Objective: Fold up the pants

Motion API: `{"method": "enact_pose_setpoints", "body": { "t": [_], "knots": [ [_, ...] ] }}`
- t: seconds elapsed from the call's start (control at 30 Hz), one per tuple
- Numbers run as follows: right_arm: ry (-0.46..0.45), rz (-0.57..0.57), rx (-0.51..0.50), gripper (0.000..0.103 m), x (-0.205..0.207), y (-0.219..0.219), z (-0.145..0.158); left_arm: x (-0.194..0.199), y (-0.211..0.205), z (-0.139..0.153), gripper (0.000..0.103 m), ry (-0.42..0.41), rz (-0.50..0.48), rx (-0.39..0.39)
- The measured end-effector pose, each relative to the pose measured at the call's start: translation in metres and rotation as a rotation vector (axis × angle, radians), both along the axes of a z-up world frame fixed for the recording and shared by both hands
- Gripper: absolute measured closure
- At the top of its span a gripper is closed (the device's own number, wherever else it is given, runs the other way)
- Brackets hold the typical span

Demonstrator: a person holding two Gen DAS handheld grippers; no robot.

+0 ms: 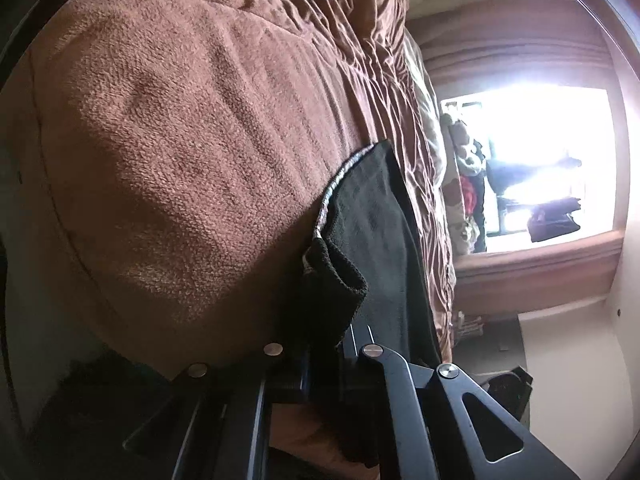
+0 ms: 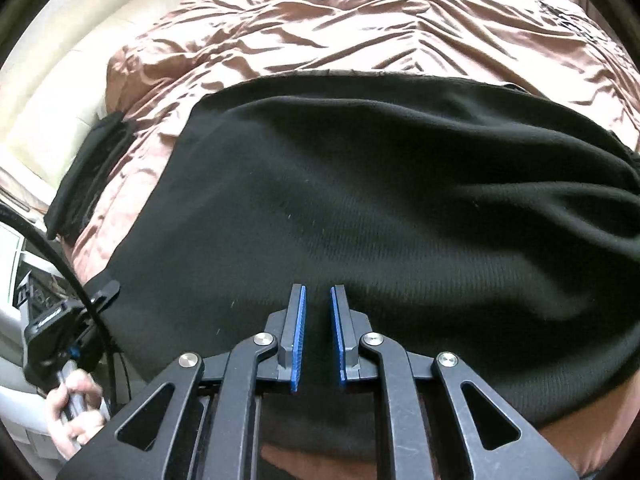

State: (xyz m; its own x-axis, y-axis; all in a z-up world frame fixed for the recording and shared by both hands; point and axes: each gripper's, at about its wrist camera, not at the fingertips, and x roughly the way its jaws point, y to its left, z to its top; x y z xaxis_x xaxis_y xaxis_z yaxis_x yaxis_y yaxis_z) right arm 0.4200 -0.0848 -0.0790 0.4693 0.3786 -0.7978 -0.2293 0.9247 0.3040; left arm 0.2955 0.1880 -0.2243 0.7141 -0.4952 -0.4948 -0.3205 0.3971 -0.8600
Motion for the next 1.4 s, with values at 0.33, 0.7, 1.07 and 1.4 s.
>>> {"method": "enact_pose_setpoints", "body": {
  "t": [0.33, 0.7, 1.07, 1.4],
  "knots": [
    [0.026, -0.064, -0.044, 0.093, 0.061, 0.008, -0.009, 0.000, -0.003, 0.005, 0.095, 0.036, 0.028, 0.018],
    [0.021, -0.077, -0.057, 0.094, 0.113, 0.011, -0.010, 0.004, -0.003, 0.009, 0.096, 0.076, 0.052, 0.047],
    [-0.040, -0.082, -0.017, 0.094, 0.119, -0.002, 0.035, 0.009, -0.002, 0.010, 0.096, 0.085, 0.046, 0.050],
    [0.059, -0.073, -0.059, 0.094, 0.152, 0.013, -0.011, 0.010, 0.001, 0.006, 0.096, 0.089, 0.036, 0.037]
  ]
}}
